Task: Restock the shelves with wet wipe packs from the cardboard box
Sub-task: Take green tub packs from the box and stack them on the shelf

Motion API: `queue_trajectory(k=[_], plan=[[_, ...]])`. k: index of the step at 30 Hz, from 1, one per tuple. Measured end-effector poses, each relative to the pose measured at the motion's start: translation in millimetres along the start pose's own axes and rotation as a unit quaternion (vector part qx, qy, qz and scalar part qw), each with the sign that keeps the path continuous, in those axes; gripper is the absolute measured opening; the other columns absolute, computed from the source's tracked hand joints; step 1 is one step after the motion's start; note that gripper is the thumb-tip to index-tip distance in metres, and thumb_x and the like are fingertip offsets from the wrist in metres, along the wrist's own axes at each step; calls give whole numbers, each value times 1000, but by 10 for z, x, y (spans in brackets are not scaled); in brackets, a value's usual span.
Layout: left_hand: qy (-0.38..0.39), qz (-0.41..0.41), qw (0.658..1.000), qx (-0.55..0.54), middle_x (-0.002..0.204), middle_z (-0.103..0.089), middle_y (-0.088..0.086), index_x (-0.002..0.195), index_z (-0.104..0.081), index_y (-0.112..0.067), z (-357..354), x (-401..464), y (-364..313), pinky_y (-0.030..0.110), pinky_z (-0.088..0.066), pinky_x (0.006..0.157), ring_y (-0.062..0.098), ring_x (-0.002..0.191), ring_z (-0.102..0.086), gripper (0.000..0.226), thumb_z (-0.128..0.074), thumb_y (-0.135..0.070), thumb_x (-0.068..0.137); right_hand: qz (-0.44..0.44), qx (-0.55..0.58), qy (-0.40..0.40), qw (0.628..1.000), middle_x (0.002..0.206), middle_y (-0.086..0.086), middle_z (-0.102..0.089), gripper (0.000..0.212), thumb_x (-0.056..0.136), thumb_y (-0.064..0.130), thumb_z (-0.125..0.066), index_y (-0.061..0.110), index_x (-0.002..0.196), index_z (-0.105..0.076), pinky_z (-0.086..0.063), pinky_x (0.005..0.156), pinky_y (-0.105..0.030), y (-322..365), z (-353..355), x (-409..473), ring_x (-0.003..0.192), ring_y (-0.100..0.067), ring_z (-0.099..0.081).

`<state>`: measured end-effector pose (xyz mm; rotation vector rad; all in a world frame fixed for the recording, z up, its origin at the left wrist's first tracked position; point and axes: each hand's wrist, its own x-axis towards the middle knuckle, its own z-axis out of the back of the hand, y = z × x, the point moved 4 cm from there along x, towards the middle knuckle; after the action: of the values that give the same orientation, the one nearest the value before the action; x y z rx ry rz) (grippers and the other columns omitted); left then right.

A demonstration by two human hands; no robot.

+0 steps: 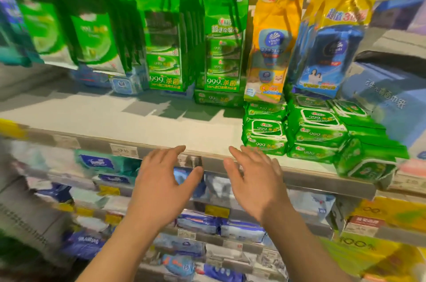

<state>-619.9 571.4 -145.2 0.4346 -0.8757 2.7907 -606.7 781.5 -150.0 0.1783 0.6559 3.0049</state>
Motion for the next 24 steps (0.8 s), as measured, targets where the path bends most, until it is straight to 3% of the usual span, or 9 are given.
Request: queue_trajectory(k=[6, 16, 21, 24], plan=[[-19, 79, 996, 23, 149, -43, -9, 147, -38, -38, 837, -581, 753, 44, -27, 117, 19, 143, -27, 88, -28, -85, 73, 40, 0, 33, 999, 169, 15, -16, 59, 102, 65, -18, 48, 157, -25, -3, 125, -58, 1000, -214, -350, 158, -16, -4], [-82, 196, 975, 67, 147, -46, -12, 146, -37, -40, 2066, -1816, 2193, 46, -28, 116, 22, 140, -33, 93, -17, -94, 73, 151, 47, 110, 981, 170, 17, -7, 65, 95, 75, -17, 53, 156, -20, -8, 120, -71, 2831, -929, -1080, 158, -18, 3], [-127, 285, 947, 81, 151, -42, -12, 148, -35, -38, 2606, -2487, 2818, 45, -27, 117, 25, 142, -30, 96, -12, -93, 72, 221, 25, 173, 960, 171, 14, -2, 66, 95, 77, -17, 54, 157, -13, -12, 121, -67, 3674, -1468, -1304, 158, -25, 6], [-156, 334, 926, 84, 151, -41, -12, 148, -35, -37, 2873, -2833, 3152, 44, -26, 118, 21, 142, -30, 98, -10, -93, 72, 274, 16, 185, 944, 171, 10, -5, 83, 85, 88, -10, 50, 158, -15, -13, 122, -65, 4181, -1800, -1390, 158, -22, 4]])
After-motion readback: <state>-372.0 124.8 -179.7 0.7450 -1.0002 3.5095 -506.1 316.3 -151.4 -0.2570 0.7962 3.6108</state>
